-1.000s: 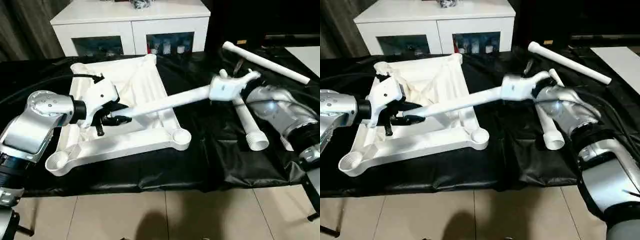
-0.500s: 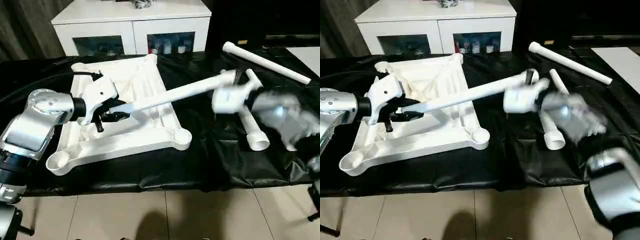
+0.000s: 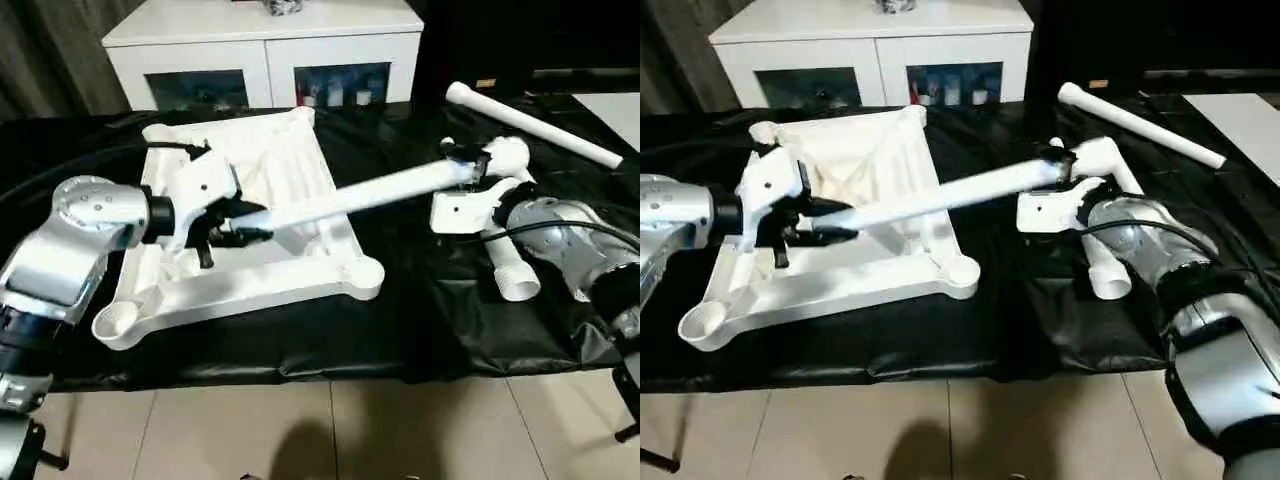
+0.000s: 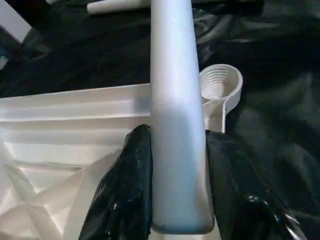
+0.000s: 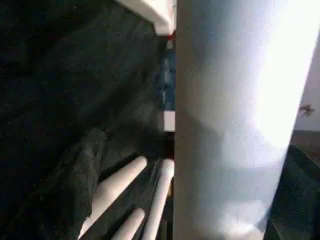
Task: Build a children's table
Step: Insert table leg to table base
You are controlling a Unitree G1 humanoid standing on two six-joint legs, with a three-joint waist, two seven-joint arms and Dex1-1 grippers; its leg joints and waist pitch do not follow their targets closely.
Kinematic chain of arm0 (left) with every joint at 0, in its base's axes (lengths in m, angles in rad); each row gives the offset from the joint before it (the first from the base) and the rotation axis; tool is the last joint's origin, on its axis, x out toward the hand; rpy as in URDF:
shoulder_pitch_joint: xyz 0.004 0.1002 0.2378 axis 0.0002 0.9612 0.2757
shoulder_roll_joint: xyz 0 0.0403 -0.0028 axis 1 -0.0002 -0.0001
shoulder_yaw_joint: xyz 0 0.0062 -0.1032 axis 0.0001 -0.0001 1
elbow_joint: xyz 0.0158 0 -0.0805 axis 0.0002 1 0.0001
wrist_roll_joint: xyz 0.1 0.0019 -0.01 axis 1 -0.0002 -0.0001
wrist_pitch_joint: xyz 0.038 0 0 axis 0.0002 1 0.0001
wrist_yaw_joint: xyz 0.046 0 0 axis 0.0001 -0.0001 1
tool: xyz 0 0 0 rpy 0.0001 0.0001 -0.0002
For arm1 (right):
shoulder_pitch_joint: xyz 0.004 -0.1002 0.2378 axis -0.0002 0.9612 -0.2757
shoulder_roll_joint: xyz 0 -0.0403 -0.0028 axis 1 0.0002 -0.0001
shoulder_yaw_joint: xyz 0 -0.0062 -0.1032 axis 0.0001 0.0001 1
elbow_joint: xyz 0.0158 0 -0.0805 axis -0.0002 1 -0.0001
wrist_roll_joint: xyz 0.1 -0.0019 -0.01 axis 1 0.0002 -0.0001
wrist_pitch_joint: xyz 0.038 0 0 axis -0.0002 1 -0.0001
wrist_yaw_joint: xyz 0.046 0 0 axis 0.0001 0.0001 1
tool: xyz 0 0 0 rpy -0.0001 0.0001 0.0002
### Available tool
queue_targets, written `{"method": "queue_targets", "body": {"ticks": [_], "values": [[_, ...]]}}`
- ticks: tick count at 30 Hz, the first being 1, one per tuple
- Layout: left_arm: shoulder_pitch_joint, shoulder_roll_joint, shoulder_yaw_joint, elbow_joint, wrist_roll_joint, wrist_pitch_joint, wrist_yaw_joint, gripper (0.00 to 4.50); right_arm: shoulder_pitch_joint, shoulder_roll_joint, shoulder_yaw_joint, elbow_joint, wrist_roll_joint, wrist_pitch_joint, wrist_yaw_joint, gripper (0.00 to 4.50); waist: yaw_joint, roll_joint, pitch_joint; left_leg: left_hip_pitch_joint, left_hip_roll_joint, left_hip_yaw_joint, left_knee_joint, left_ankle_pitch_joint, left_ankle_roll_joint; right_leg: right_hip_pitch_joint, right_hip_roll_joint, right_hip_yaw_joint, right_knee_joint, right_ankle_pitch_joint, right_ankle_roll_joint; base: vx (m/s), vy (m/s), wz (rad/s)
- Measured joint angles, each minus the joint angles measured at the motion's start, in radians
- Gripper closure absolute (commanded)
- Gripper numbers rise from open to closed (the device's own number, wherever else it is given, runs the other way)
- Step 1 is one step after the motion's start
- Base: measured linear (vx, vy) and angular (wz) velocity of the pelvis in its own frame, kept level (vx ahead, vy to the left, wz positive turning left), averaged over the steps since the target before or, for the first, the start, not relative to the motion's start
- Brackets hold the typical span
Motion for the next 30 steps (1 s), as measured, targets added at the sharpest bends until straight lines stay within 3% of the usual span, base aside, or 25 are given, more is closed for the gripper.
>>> {"method": "queue_targets", "body": {"ticks": [14, 22, 23, 30], "values": [[0.087, 0.038, 0.056, -0.063, 0.000, 0.039, 0.007, 3.14, -0.038, 0.053, 0.018, 0.066, -0.020, -0.036, -0.025, 1.59, 0.005, -0.043, 0.014, -0.003, 0.001, 0.002, 0.007, 0.000, 0.000, -0.009, 0.000, 0.003, 0.013, 0.000, 0.000, 0.000, 0.000, 0.00], [0.100, 0.041, 0.060, -0.074, 0.000, 0.057, 0.007, 3.14, -0.039, 0.073, 0.018, 0.081, -0.016, -0.048, -0.025, 2.16, 0.007, -0.048, 0.015, -0.003, 0.000, 0.001, 0.009, 0.000, 0.000, -0.009, -0.001, 0.005, 0.015, 0.000, 0.000, 0.000, 0.000, 0.00], [0.100, 0.042, 0.060, -0.076, 0.000, 0.058, 0.007, 3.14, -0.039, 0.073, 0.018, 0.081, -0.016, -0.048, -0.025, 2.43, 0.006, -0.048, 0.015, -0.003, 0.000, 0.001, 0.009, 0.000, 0.000, -0.009, -0.001, 0.005, 0.015, 0.000, 0.000, 0.000, 0.000, 0.00], [0.097, 0.036, 0.067, -0.072, 0.000, 0.053, 0.011, 3.14, -0.035, 0.073, 0.004, 0.083, -0.002, -0.051, -0.013, 2.66, 0.004, -0.046, 0.015, -0.003, 0.000, 0.001, 0.009, 0.000, 0.000, -0.009, 0.000, 0.005, 0.015, 0.000, 0.000, 0.000, 0.000, 0.00]]}}
